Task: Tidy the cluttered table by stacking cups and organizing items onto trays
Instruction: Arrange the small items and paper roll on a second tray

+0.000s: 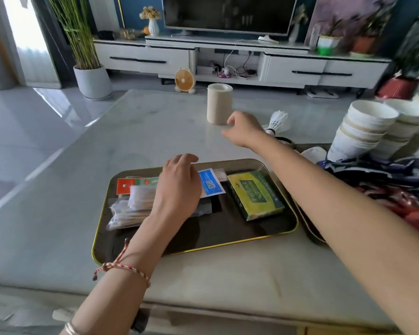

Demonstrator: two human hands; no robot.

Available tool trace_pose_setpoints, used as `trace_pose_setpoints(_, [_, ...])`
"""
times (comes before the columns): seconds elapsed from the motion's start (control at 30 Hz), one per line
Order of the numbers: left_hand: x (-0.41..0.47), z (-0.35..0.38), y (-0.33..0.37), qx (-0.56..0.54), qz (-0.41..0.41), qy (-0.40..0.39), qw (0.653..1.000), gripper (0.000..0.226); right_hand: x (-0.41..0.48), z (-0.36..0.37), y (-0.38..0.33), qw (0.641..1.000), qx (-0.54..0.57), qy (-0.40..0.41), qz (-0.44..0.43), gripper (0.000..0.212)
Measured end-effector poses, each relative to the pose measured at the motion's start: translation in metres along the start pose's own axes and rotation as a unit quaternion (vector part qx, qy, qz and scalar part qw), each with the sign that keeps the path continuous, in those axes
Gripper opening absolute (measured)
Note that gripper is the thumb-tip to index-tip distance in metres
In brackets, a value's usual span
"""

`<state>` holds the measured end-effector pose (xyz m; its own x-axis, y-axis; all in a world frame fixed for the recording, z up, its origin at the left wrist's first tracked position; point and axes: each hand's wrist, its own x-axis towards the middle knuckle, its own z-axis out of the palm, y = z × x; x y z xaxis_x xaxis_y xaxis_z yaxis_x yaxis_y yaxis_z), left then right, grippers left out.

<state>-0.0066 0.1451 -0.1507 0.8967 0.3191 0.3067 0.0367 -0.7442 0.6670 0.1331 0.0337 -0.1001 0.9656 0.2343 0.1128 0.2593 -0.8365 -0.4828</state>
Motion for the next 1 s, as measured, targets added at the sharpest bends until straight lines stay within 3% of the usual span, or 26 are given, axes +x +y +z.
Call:
trace_pose_setpoints(0.13, [0.001, 0.0, -0.005, 0.001, -0.001, -0.015, 1.0, 0.033, 0.021, 0.001, 0.027, 0.989, -0.006, 0.094, 0.118, 0.042])
trace_pose_setpoints(0.3, [0.008, 0.003, -0.003, -0.019, -0.001, -0.024, 1.0, 0.031, 0.036, 0.012, 0.053, 0.972, -0.144, -0.019, 0.183, 0.059])
trace_pose_setpoints(0.4, [0.012, 0.006, 0.004, -0.036, 0.002, -0.023, 0.999, 0.031, 0.042, 0.019, 0.064, 0.964, -0.162, -0.042, 0.207, 0.063])
trace_pose_setpoints(0.77, [0.021, 0.008, 0.003, -0.039, -0.007, -0.034, 0.999, 0.029, 0.059, 0.029, 0.068, 0.953, -0.189, 0.018, 0.234, 0.055])
trace_pose_setpoints(1.0, [0.02, 0.0, -0.001, -0.031, -0.028, -0.034, 0.999, 0.03, 0.044, 0.003, 0.041, 0.981, -0.122, 0.095, 0.117, 0.033])
